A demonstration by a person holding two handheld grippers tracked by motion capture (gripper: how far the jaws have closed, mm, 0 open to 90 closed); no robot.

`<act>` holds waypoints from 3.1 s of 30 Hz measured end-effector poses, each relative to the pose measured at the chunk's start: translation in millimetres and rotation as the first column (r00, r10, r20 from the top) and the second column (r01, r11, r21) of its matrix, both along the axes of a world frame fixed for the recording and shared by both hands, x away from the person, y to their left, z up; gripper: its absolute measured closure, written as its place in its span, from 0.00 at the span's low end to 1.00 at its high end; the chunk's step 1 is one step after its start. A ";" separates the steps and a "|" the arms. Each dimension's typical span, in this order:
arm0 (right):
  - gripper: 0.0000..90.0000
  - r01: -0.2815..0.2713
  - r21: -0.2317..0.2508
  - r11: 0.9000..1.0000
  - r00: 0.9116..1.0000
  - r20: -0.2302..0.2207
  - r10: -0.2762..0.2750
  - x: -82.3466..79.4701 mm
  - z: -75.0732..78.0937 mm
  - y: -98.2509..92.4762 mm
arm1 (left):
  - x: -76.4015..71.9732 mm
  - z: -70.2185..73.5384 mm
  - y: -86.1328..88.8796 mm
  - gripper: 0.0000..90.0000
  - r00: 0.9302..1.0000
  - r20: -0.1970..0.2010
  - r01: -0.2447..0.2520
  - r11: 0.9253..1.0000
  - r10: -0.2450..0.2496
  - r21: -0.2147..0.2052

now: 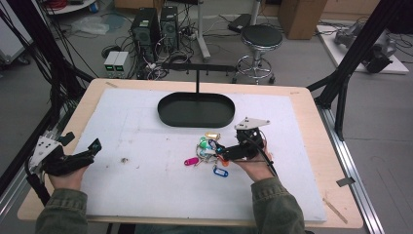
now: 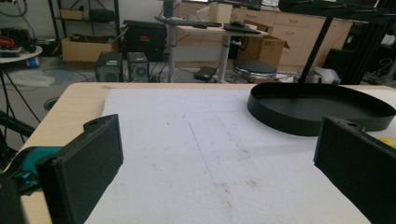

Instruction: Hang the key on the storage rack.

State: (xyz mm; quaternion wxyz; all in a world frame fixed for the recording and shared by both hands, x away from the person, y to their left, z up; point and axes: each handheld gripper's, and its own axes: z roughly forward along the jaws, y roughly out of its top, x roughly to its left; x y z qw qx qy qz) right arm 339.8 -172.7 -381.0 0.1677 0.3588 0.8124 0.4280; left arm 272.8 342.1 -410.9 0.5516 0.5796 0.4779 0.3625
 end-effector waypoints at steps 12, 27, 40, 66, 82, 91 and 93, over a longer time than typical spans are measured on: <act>0.02 -0.073 -0.052 0.996 0.996 -0.047 0.071 9.0 1.4 21.5 | -1.4 -0.4 -0.4 0.02 1.000 -0.005 0.003 1.000 -0.003 0.006; 0.02 -0.148 -0.145 0.978 0.983 -0.132 0.129 18.4 -3.8 40.5 | -1.2 -0.6 -0.4 0.02 1.000 -0.006 0.006 1.000 -0.006 0.005; 0.02 -0.220 -0.252 0.943 0.961 -0.223 0.165 26.8 -10.4 62.4 | 0.1 -1.5 -2.3 0.02 1.000 -0.013 0.021 1.000 -0.021 0.009; 0.45 -0.372 -0.345 0.862 0.907 -0.333 0.258 28.6 -26.7 76.1 | 1.1 -2.4 -2.9 0.02 0.999 -0.018 0.033 0.999 -0.033 0.005; 0.94 -0.332 -0.417 0.846 0.929 -0.303 0.215 40.4 -16.5 76.8 | 1.1 -2.4 -2.2 0.02 0.999 -0.018 0.035 0.999 -0.035 0.004; 0.96 -0.302 -0.401 0.865 0.938 -0.284 0.196 40.5 -13.4 73.9 | 1.0 -2.3 -2.0 0.02 0.999 -0.017 0.035 0.999 -0.035 0.002; 0.97 -0.307 -0.395 0.866 0.937 -0.285 0.203 40.7 -12.9 73.4 | 1.1 -2.4 -2.0 0.02 0.999 -0.016 0.035 0.999 -0.035 0.002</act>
